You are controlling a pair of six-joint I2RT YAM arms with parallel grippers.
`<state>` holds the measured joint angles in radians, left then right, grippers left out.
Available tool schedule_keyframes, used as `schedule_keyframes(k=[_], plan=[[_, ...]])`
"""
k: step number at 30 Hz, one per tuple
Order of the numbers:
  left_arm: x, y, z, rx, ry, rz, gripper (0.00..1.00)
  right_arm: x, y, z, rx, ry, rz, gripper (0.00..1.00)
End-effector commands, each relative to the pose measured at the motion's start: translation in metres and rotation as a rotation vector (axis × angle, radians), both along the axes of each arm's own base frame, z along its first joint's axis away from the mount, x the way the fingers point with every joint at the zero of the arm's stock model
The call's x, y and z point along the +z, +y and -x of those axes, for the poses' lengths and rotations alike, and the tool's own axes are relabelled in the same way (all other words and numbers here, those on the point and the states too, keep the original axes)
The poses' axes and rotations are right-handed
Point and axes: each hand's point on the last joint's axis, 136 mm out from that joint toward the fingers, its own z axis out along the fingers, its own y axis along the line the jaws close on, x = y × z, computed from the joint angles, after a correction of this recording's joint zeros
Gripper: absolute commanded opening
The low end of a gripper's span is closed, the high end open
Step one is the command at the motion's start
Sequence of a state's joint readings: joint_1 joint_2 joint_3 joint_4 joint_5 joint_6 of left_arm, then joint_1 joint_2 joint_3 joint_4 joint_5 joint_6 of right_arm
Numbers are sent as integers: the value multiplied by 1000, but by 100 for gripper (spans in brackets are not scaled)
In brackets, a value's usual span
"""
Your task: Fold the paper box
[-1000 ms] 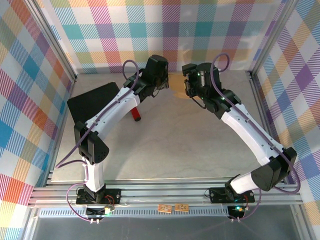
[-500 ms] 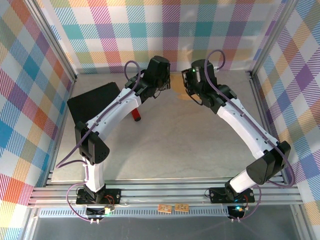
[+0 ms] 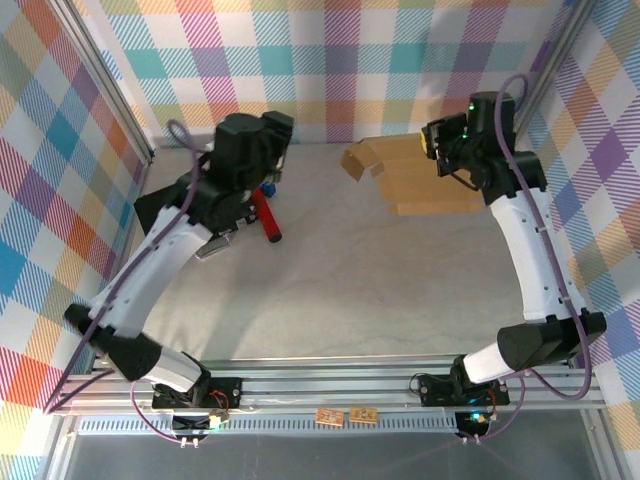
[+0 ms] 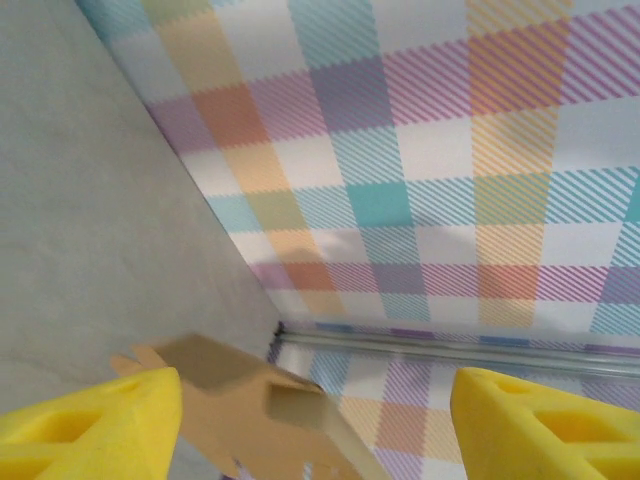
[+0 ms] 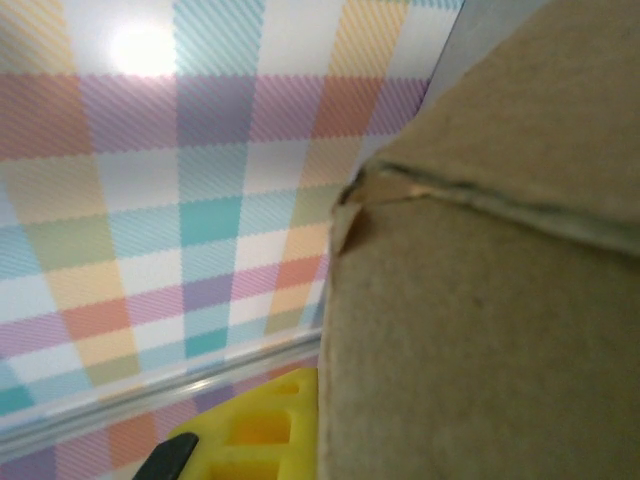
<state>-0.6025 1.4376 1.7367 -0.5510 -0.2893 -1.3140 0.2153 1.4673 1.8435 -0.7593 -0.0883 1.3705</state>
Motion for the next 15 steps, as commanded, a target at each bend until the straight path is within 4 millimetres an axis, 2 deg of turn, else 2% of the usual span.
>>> schedule_keyframes(k=[1,3,5,10,13,15], plan=[[-34,23,12,-27,34,-253,68,35,17,54,162,21,-50,0],[-33,29,20,-57,14,-337,63,35,18,66,174,88,-75,0],[-23,22,22,-138,-58,-412,60,29,24,67,194,140,-114,0],[13,-4,23,-308,-251,-515,45,14,36,41,230,169,-131,0],[40,-16,18,-321,-290,-436,46,8,39,26,233,165,-124,0],[40,-29,13,-337,-207,-297,45,7,40,18,232,152,-122,0]])
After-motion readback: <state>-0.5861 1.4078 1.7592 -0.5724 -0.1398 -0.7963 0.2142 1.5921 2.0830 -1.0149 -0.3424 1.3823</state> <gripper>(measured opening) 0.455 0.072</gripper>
